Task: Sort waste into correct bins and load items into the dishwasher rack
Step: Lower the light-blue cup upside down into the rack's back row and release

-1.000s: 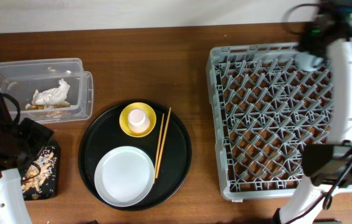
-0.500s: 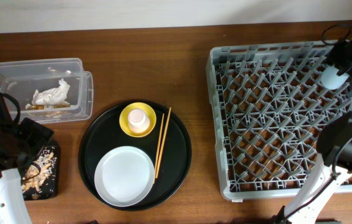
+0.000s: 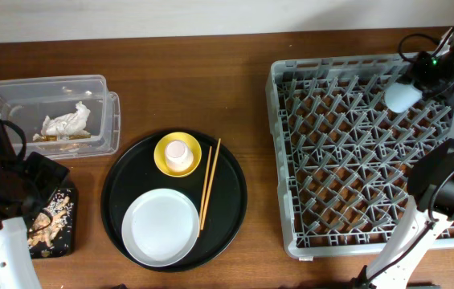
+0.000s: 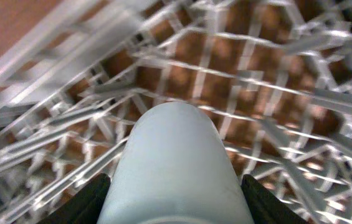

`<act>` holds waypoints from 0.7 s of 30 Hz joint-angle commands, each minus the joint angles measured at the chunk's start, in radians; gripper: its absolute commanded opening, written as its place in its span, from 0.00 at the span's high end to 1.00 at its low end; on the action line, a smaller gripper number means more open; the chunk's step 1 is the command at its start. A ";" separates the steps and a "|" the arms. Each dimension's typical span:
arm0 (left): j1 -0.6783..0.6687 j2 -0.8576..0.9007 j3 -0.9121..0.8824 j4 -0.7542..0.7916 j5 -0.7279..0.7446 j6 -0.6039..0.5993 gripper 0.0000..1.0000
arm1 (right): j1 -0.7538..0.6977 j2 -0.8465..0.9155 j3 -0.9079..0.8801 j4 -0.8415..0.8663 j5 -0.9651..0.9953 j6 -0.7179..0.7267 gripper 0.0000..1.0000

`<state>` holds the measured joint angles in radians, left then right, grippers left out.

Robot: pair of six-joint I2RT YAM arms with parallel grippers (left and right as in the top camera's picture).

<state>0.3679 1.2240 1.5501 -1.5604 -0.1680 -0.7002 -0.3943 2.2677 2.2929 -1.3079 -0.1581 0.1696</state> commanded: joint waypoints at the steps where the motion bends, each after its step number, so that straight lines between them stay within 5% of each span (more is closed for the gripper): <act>1: 0.006 0.001 0.003 -0.001 -0.004 0.005 0.01 | 0.047 -0.036 0.003 0.004 -0.067 -0.064 0.45; 15: 0.006 0.001 0.003 -0.001 -0.004 0.005 0.01 | 0.231 -0.029 0.002 0.021 0.223 -0.065 0.39; 21: 0.006 0.001 0.003 -0.001 -0.004 0.005 0.01 | 0.231 -0.029 0.003 0.013 0.222 -0.065 0.10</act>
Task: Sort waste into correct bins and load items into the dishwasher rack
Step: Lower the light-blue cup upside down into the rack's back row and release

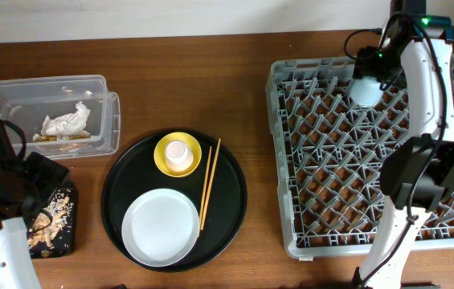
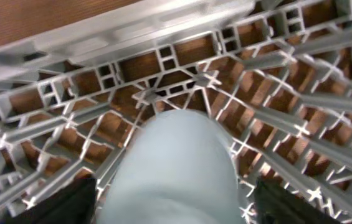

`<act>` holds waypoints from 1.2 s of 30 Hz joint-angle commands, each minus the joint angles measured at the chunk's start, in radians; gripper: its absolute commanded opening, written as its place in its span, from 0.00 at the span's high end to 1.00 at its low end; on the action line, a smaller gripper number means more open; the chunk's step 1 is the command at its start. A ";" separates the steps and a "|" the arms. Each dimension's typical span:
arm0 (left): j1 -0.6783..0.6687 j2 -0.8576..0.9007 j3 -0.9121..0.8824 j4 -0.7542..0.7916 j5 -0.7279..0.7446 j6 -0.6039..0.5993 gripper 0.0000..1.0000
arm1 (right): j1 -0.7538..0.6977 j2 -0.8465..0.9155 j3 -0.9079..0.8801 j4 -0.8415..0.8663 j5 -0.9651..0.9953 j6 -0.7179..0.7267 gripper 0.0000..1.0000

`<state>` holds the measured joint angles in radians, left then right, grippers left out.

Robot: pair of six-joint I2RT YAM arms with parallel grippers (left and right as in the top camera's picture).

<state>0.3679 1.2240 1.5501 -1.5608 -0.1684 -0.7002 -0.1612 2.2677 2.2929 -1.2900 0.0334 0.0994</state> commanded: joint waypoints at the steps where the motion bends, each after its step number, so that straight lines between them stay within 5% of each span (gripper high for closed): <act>1: 0.006 0.001 0.003 -0.001 -0.004 0.005 0.01 | -0.002 -0.029 0.003 -0.010 0.031 0.006 0.08; 12: 0.006 0.001 0.003 -0.001 -0.004 0.005 0.01 | 0.056 -0.109 0.030 -0.041 0.016 0.013 0.07; 15: 0.006 0.001 0.003 -0.001 -0.004 0.005 0.01 | 0.065 -0.112 0.031 -0.045 0.016 0.013 0.27; 20: 0.006 0.001 0.003 -0.001 -0.004 0.005 0.01 | 0.058 -0.111 0.030 -0.036 0.017 0.013 0.79; 36: 0.006 0.001 0.003 -0.001 -0.004 0.005 0.01 | 0.010 -0.004 0.007 0.011 0.043 0.051 0.95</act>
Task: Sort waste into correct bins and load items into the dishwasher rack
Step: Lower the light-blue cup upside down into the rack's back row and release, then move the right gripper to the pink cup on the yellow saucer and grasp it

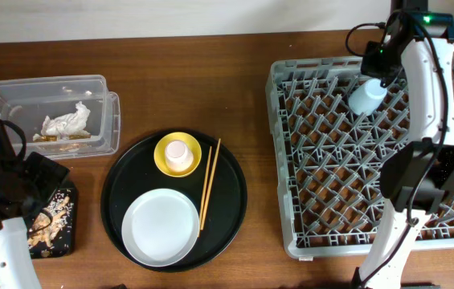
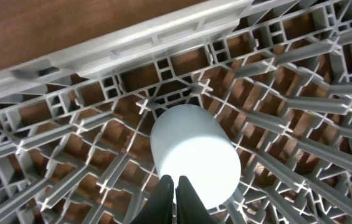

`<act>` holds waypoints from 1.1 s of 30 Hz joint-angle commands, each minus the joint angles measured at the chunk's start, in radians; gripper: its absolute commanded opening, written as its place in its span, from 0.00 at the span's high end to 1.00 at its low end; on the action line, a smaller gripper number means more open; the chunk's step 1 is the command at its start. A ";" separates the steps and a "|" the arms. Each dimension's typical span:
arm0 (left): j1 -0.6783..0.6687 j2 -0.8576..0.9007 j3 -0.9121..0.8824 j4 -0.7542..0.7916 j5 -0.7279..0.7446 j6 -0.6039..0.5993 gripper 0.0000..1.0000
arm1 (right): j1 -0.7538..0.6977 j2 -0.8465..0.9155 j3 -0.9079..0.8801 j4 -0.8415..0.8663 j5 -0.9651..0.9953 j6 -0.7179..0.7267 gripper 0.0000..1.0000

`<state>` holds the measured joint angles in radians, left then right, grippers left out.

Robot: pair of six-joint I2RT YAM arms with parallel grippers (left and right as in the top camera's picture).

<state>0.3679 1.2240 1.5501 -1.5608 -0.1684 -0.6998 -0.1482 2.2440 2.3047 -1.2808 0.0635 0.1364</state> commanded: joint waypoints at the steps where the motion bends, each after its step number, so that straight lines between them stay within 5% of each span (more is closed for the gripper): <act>1: 0.006 0.001 0.003 -0.001 -0.004 0.005 0.01 | -0.003 0.026 -0.005 0.002 0.013 0.014 0.95; 24: 0.006 0.001 0.003 -0.001 -0.004 0.005 0.01 | -0.003 0.066 -0.002 -0.013 -0.011 0.030 0.96; 28: 0.006 0.001 0.003 -0.001 -0.004 0.005 0.01 | 0.002 -0.024 0.021 -0.024 -0.130 0.029 0.95; 33: 0.006 0.001 0.003 -0.001 -0.004 0.005 0.01 | 0.061 -0.161 0.025 -0.021 -0.391 0.005 0.82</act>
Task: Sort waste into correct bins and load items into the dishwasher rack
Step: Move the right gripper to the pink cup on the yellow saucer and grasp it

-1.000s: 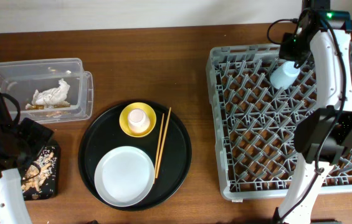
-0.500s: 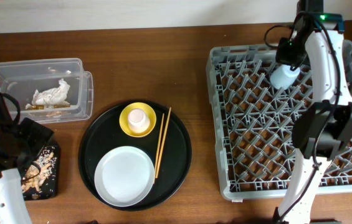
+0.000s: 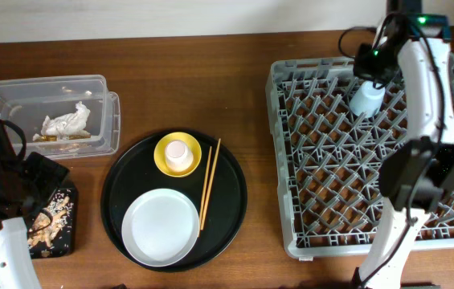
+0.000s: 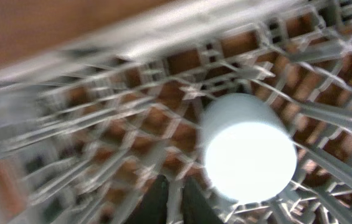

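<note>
A pale blue cup [image 3: 366, 99] stands bottom-up in the far row of the grey dishwasher rack [image 3: 280, 168]. In the right wrist view the cup [image 4: 247, 149] sits up and to the right of my right gripper [image 4: 174, 202], apart from it. The fingers are nearly together with nothing between them, and the view is blurred. From overhead the right gripper [image 3: 369, 71] hangs just beyond the cup. My left gripper [image 3: 43, 172] rests at the table's left edge, its jaws unclear. On the round black tray [image 3: 116, 193] lie a white plate [image 3: 160, 226], chopsticks [image 3: 210, 183] and a yellow saucer [image 3: 194, 160] with a small cup [image 3: 177, 150].
A clear plastic container [image 3: 18, 96] holding a crumpled tissue [image 3: 66, 122] stands at the far left. A black bin [image 3: 51, 221] with food scraps sits beside the left arm. Bare wood lies between the tray and the rack.
My right gripper has shifted left, away from the cup, which now shows to the right in the wrist view. The cup stays put in the rack. The left arm is unchanged.
My right gripper held the cup over the rack's far right. Then it held it further left, near the rack's far rim. Later the cup stood bottom-up in the rack with the fingers off it and together. Now the gripper is beside it.
</note>
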`<act>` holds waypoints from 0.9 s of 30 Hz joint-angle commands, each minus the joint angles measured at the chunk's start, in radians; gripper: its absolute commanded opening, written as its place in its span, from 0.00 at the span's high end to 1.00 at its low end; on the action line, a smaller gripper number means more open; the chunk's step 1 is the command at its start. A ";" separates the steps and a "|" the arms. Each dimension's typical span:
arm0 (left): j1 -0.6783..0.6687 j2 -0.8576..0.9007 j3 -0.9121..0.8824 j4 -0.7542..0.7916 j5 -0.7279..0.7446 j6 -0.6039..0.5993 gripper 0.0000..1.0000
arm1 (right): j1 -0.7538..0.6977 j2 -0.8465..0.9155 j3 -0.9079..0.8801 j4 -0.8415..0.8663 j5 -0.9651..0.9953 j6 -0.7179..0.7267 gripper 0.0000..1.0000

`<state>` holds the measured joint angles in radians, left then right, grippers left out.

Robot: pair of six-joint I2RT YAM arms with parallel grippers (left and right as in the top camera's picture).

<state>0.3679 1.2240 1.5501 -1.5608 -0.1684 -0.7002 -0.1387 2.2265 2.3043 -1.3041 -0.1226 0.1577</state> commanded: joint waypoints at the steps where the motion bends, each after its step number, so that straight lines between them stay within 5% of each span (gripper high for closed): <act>1: 0.006 0.001 0.003 -0.001 -0.004 0.005 0.01 | 0.074 -0.160 0.026 0.002 -0.239 -0.032 0.77; 5: 0.006 0.001 0.003 -0.001 -0.004 0.005 0.01 | 0.245 -0.188 0.025 -0.001 -0.278 -0.050 0.35; 10: 0.006 0.001 0.003 -0.001 -0.004 0.005 0.01 | 0.511 -0.143 0.022 0.009 -0.224 -0.050 0.21; 12: 0.006 0.001 0.003 -0.001 -0.004 0.005 0.01 | 0.610 -0.122 0.022 0.016 -0.162 -0.049 0.03; 20: 0.006 0.001 0.003 -0.001 -0.004 0.005 0.01 | 0.889 0.007 0.022 0.053 0.122 0.006 0.02; 27: 0.006 0.001 0.003 -0.001 -0.004 0.005 0.01 | 0.962 0.111 0.022 0.166 0.180 0.050 0.02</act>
<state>0.3679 1.2240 1.5501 -1.5608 -0.1680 -0.7002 0.8139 2.2990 2.3260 -1.1549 0.0006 0.1696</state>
